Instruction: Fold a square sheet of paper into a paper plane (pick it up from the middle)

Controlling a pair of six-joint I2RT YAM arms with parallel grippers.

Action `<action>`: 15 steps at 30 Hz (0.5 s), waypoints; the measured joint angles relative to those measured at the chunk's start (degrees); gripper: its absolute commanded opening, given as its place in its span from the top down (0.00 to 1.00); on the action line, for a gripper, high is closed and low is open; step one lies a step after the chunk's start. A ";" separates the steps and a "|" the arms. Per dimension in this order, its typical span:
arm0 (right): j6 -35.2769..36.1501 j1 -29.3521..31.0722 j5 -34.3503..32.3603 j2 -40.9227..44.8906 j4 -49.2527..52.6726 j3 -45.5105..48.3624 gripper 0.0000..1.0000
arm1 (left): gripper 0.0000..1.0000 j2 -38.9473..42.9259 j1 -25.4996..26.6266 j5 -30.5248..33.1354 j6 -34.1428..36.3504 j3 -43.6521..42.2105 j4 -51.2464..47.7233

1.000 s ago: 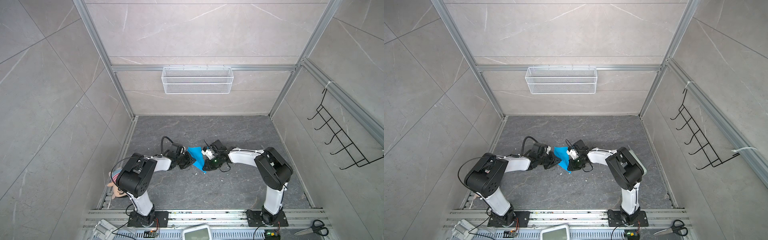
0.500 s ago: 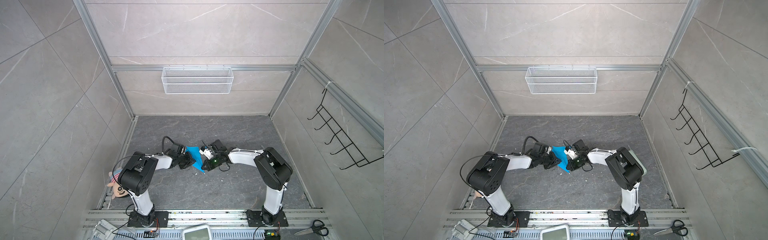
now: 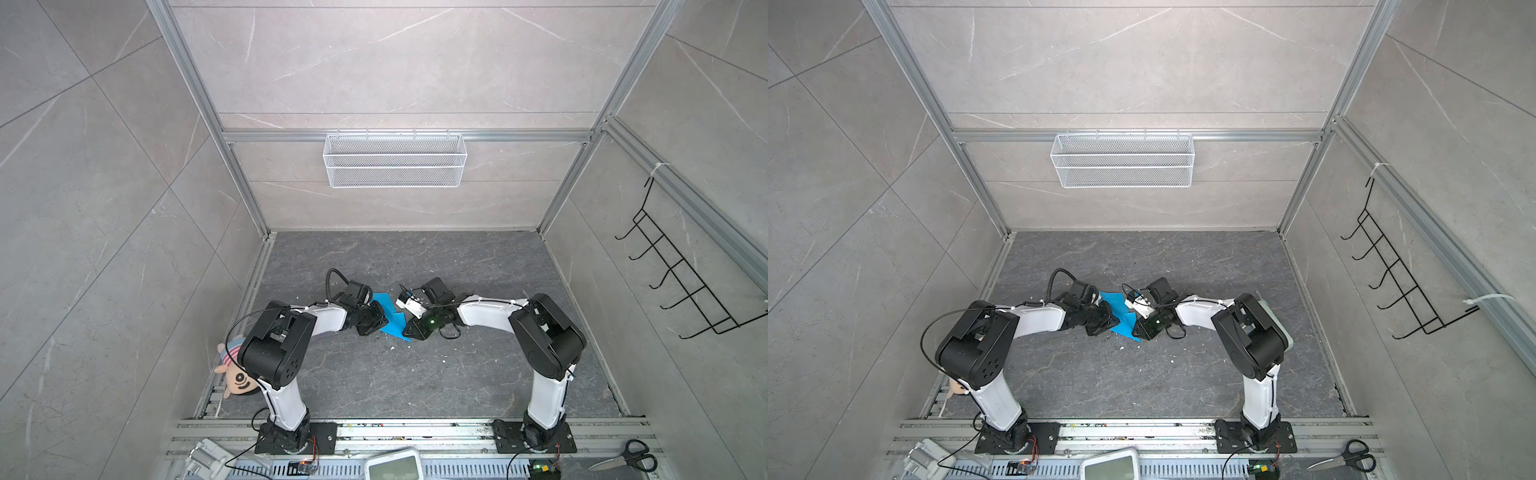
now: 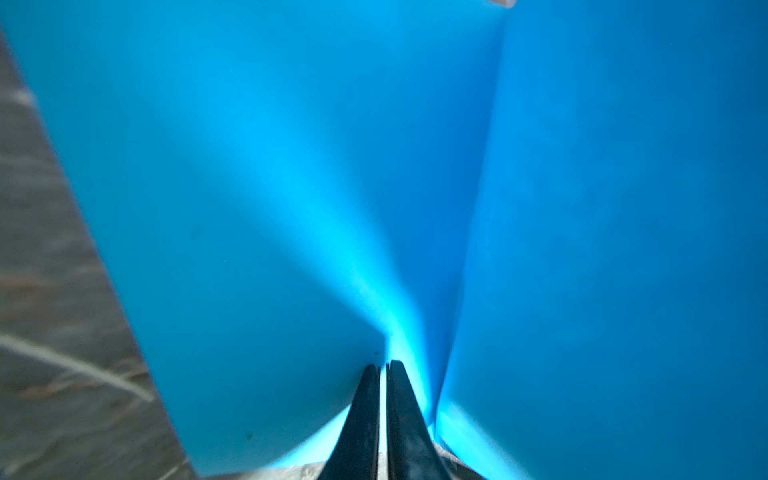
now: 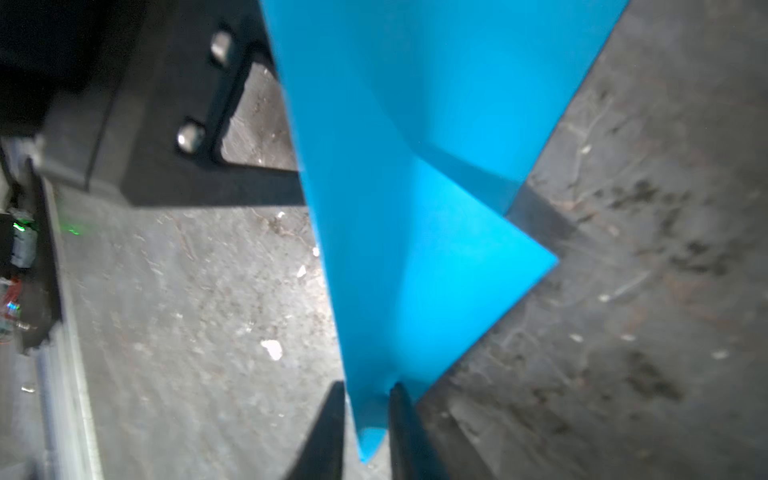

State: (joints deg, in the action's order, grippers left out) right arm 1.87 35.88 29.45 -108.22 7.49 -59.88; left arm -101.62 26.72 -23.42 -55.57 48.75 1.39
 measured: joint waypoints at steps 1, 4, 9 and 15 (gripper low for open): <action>-1.29 0.02 -0.98 1.36 -1.64 1.86 0.66 | 0.89 0.02 0.17 0.42 -0.85 -0.02 -0.02; -5.75 0.66 -5.42 7.06 -7.08 8.48 0.61 | 0.89 0.66 0.98 2.10 -4.24 -0.48 0.00; -10.29 5.05 -13.73 13.88 -14.80 14.86 0.57 | 0.89 2.62 3.04 4.92 -10.43 -2.10 -0.37; -10.71 9.84 -19.50 12.70 -20.65 15.28 0.59 | 0.89 3.23 4.59 6.54 -15.52 -2.47 -0.72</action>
State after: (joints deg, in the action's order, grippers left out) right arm -8.84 45.71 9.96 -95.53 -13.17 -44.60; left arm -98.39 31.31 -16.88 -71.09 46.28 0.67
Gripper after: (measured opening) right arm 0.425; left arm 0.109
